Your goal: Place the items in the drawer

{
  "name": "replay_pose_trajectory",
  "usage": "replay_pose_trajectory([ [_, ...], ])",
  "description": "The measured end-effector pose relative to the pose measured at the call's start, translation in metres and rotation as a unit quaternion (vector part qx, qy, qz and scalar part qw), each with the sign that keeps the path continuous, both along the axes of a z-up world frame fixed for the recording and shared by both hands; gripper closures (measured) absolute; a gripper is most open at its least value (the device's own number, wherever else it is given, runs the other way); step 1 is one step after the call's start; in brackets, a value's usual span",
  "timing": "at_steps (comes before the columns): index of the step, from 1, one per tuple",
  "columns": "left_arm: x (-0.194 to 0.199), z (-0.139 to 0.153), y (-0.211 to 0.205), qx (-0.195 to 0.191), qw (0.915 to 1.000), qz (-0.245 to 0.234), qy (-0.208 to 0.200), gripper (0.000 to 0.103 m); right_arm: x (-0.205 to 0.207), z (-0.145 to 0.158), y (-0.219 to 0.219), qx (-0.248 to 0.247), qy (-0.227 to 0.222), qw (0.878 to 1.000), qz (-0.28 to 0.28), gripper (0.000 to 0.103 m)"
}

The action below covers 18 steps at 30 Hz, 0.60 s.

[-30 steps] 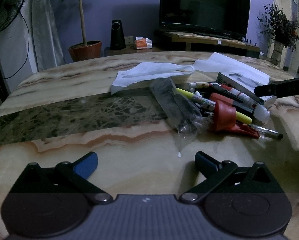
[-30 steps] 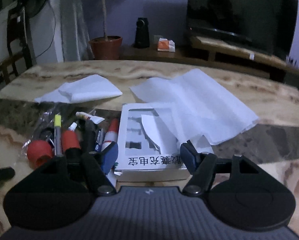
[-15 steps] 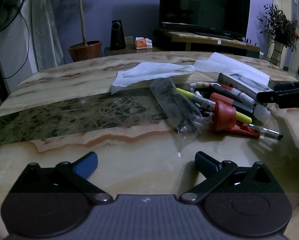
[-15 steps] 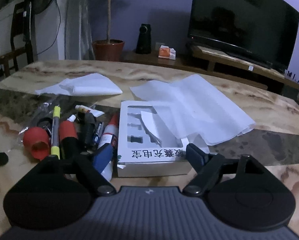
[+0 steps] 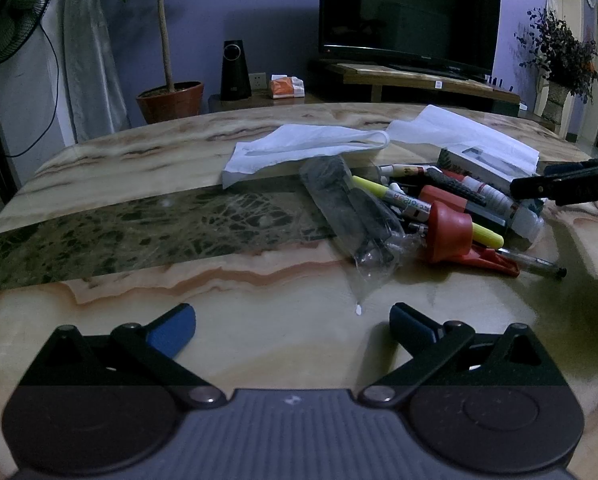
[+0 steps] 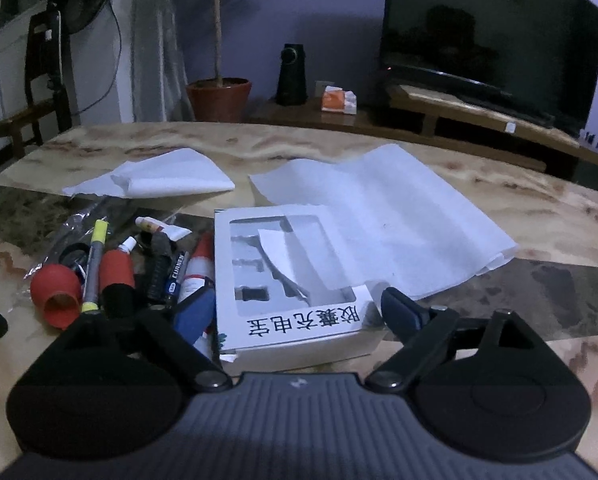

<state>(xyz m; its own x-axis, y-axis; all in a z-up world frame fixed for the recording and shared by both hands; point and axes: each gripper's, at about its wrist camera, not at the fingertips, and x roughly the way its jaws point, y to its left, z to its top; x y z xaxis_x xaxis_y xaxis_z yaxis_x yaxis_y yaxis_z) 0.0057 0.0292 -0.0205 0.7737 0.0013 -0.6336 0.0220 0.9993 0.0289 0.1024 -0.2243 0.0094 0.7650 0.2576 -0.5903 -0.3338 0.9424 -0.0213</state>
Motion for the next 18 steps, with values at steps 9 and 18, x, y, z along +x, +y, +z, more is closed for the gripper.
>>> replay_pose_trajectory([
  [9, 0.000, 0.000, 0.000, 0.000, 1.0000, 0.000, 0.000, 0.000, -0.006, 0.003, -0.006, -0.004, -0.008, 1.000, 0.019, 0.037],
  [18, 0.000, 0.000, 0.000, 0.000, 1.0000, 0.000, 0.000, 0.000, -0.012, 0.006, -0.012, -0.009, -0.016, 0.999, 0.037, 0.021],
])
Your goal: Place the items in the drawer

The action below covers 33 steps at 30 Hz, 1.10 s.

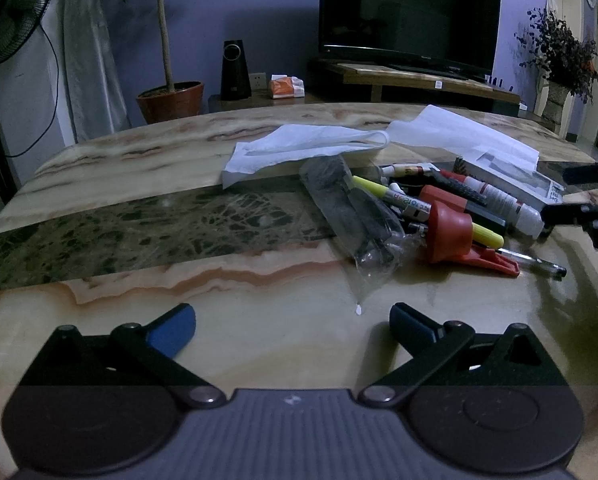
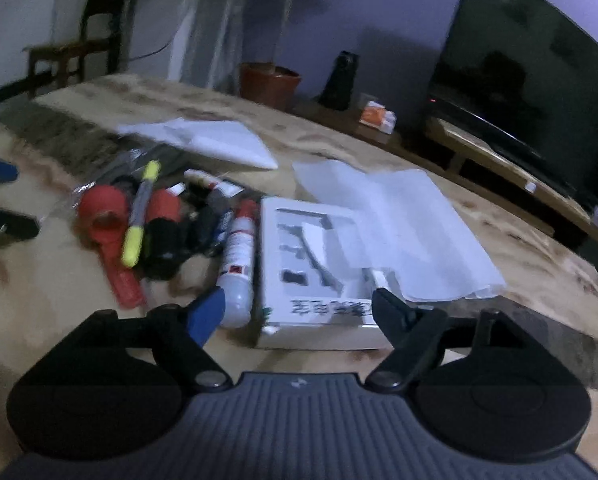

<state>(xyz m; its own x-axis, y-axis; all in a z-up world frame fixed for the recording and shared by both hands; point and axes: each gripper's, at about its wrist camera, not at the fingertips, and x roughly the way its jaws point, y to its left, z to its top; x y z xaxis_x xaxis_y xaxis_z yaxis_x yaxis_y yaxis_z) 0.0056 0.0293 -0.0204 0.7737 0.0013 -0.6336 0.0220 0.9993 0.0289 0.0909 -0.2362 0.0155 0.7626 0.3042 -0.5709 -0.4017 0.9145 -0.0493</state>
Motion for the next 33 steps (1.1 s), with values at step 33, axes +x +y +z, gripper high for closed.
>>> replay_pose_trajectory([
  [33, 0.000, 0.000, 0.000, 0.000, 1.0000, 0.000, 0.000, 0.000, -0.018, -0.007, -0.004, -0.046, -0.007, 0.998, 0.033, 0.041],
])
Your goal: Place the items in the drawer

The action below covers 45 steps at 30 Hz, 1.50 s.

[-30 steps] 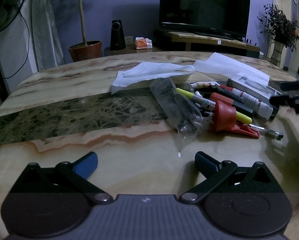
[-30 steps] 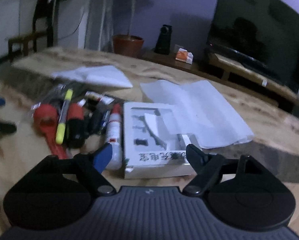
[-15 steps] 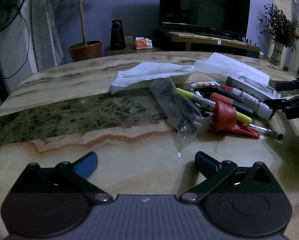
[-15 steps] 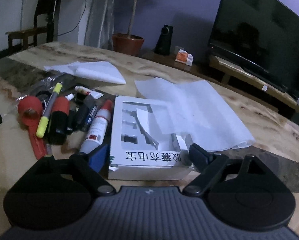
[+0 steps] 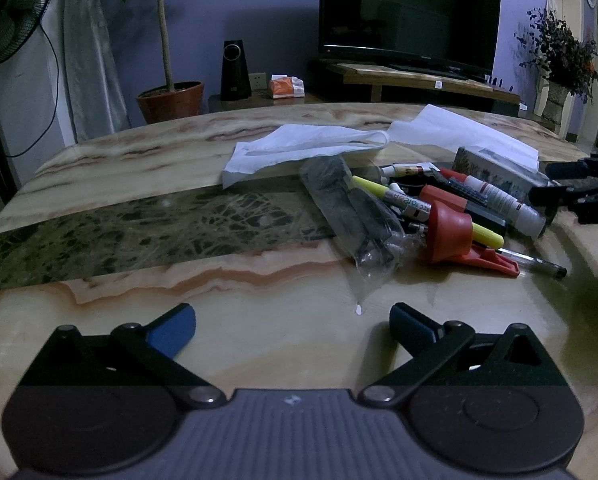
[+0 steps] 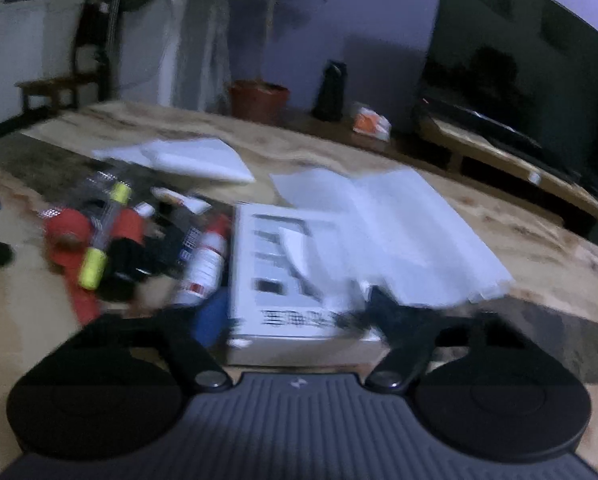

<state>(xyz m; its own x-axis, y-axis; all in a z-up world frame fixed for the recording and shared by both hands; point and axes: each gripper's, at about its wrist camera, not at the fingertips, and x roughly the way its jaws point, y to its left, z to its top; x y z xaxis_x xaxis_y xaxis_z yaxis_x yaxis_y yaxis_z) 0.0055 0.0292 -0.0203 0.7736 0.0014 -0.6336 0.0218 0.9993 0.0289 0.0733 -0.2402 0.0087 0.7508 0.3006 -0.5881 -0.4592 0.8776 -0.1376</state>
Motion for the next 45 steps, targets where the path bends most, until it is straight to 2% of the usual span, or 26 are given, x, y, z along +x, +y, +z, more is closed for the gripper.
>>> replay_pose_trajectory([
  [2, 0.000, 0.000, 0.000, 0.000, 1.0000, 0.000, 0.000, 0.000, -0.001, 0.000, -0.002, 0.003, 0.002, 1.000, 0.000, 0.043],
  [4, 0.000, 0.000, 0.000, 0.000, 1.0000, 0.000, 0.000, 0.000, -0.002, 0.001, -0.003, 0.006, 0.003, 1.000, 0.000, 0.036],
  [6, 0.000, 0.000, 0.000, 0.000, 1.0000, 0.000, 0.000, 0.000, -0.003, 0.001, -0.005, 0.009, 0.005, 1.000, 0.001, 0.020],
  [14, 0.000, 0.000, 0.000, 0.000, 1.0000, 0.000, 0.000, 0.000, -0.007, 0.003, -0.011, 0.020, 0.011, 1.000, 0.001, 0.013],
  [16, 0.000, 0.000, 0.000, 0.000, 1.0000, 0.000, 0.000, 0.000, 0.002, 0.001, -0.009, 0.017, 0.008, 1.000, 0.002, 0.012],
  [19, 0.000, 0.000, 0.000, 0.000, 1.0000, 0.000, 0.000, 0.000, 0.010, -0.004, -0.005, 0.012, 0.001, 1.000, 0.014, 0.005],
  [24, 0.000, 0.000, 0.000, 0.000, 1.0000, 0.000, 0.000, 0.000, 0.013, -0.002, -0.006, -0.001, -0.001, 0.999, 0.036, 0.004],
  [27, 0.000, 0.000, 0.000, 0.000, 1.0000, 0.000, 0.000, 0.000, 0.018, 0.004, -0.015, 0.016, -0.006, 1.000, 0.021, 0.004],
  [45, 0.000, 0.000, 0.000, 0.000, 1.0000, 0.000, 0.000, 0.000, 0.045, -0.010, -0.007, 0.009, 0.033, 0.998, 0.048, 0.004],
])
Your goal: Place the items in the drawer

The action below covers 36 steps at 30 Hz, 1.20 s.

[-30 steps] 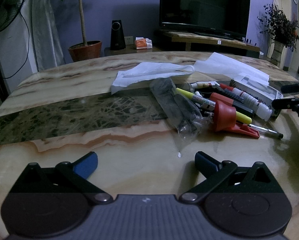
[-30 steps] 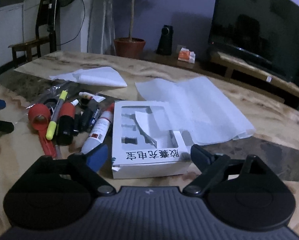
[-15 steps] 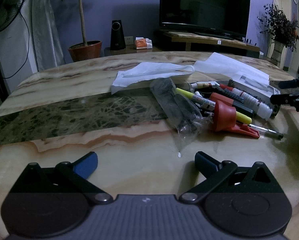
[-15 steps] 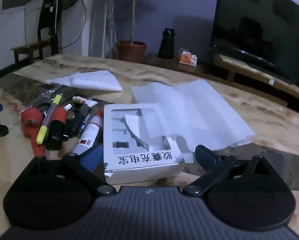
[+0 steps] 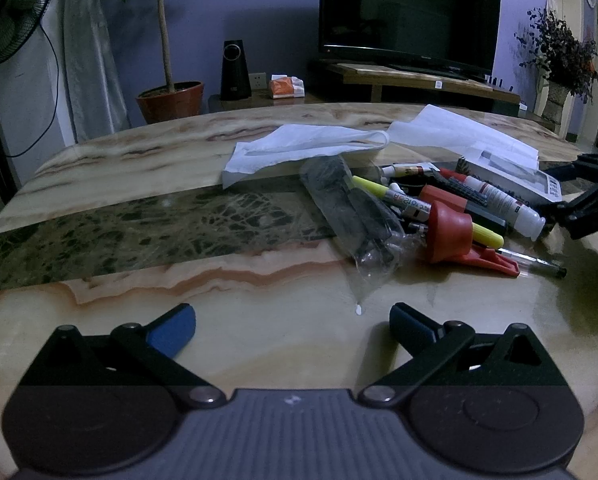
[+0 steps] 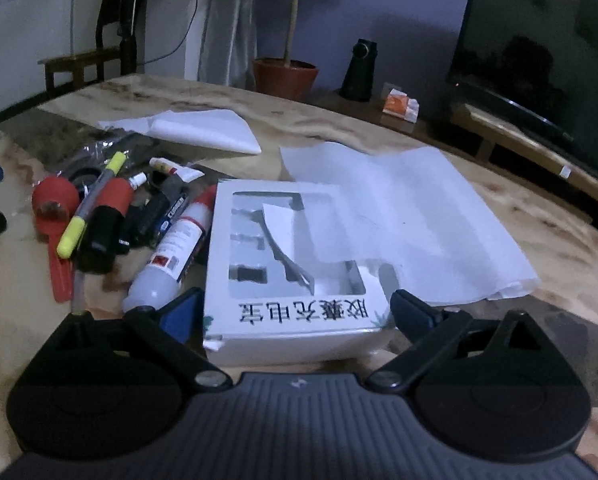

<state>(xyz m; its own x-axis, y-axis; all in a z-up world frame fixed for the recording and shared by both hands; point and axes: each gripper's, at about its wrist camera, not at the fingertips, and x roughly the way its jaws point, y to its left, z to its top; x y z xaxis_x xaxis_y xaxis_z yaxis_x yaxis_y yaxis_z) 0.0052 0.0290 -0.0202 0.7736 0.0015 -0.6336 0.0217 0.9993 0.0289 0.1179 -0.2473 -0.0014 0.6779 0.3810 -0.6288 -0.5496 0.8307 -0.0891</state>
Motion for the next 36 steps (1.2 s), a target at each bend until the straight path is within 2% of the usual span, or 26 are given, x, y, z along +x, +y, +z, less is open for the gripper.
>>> replay_pose_trajectory([
  [6, 0.000, 0.000, 0.000, 0.000, 1.0000, 0.000, 0.000, 0.000, 0.009, -0.004, 0.003, -0.002, 0.013, 1.000, 0.009, 0.005],
  [9, 0.000, 0.000, 0.000, 0.000, 1.0000, 0.000, 0.000, 0.000, 0.007, -0.005, 0.003, 0.003, 0.010, 1.000, 0.008, 0.010],
  [12, 0.000, 0.000, 0.000, 0.000, 1.0000, 0.000, 0.000, 0.000, 0.004, -0.003, 0.004, 0.003, 0.017, 1.000, -0.004, 0.011],
  [21, 0.000, 0.000, 0.000, 0.000, 1.0000, 0.000, 0.000, 0.000, -0.035, 0.012, 0.019, -0.053, -0.041, 0.998, 0.003, 0.013],
  [36, 0.000, 0.000, 0.000, 0.000, 1.0000, 0.000, 0.000, 0.000, -0.096, 0.020, -0.015, -0.045, 0.058, 0.997, -0.024, 0.013],
])
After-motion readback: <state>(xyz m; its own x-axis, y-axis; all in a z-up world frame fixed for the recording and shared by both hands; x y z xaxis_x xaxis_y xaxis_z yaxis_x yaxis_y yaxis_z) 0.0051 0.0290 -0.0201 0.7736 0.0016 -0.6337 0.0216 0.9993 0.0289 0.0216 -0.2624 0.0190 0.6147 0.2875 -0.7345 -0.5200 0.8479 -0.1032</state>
